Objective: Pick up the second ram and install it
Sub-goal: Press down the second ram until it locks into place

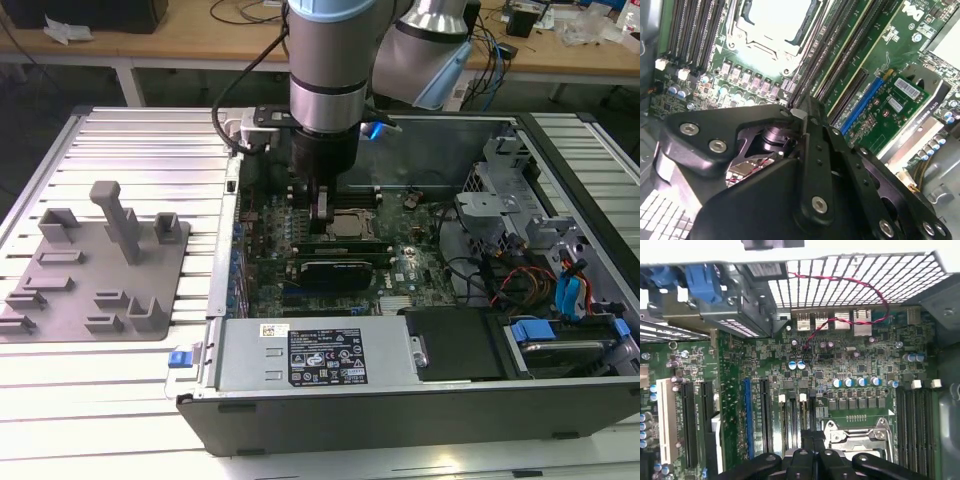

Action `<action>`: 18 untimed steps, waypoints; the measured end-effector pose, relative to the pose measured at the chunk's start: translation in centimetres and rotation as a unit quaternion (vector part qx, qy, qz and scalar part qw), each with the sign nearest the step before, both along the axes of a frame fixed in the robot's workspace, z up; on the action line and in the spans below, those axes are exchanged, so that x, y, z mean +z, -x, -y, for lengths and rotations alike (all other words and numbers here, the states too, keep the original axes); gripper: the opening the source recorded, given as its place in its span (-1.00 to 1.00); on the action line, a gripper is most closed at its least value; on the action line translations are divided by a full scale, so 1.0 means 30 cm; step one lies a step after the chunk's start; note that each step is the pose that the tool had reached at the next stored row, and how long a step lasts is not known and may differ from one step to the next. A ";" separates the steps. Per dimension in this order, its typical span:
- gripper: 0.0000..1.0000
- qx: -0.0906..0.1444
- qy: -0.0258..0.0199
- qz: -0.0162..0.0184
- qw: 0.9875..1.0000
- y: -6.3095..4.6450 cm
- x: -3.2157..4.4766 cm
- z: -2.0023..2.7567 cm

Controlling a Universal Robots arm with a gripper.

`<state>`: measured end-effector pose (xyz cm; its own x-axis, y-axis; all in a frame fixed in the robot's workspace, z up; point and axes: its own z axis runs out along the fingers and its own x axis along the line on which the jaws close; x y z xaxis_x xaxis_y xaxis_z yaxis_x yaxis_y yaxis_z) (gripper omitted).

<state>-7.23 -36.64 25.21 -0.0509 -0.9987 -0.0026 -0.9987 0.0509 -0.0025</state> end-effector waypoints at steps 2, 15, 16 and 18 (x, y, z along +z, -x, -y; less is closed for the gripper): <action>-0.84 0.000 0.000 0.000 1.000 0.000 0.000 0.000; -0.84 0.000 0.000 0.000 1.000 -0.149 0.000 0.000; -0.84 0.000 0.000 0.000 1.000 -0.150 0.000 0.000; -0.84 0.000 0.000 0.000 1.000 -0.150 0.000 0.000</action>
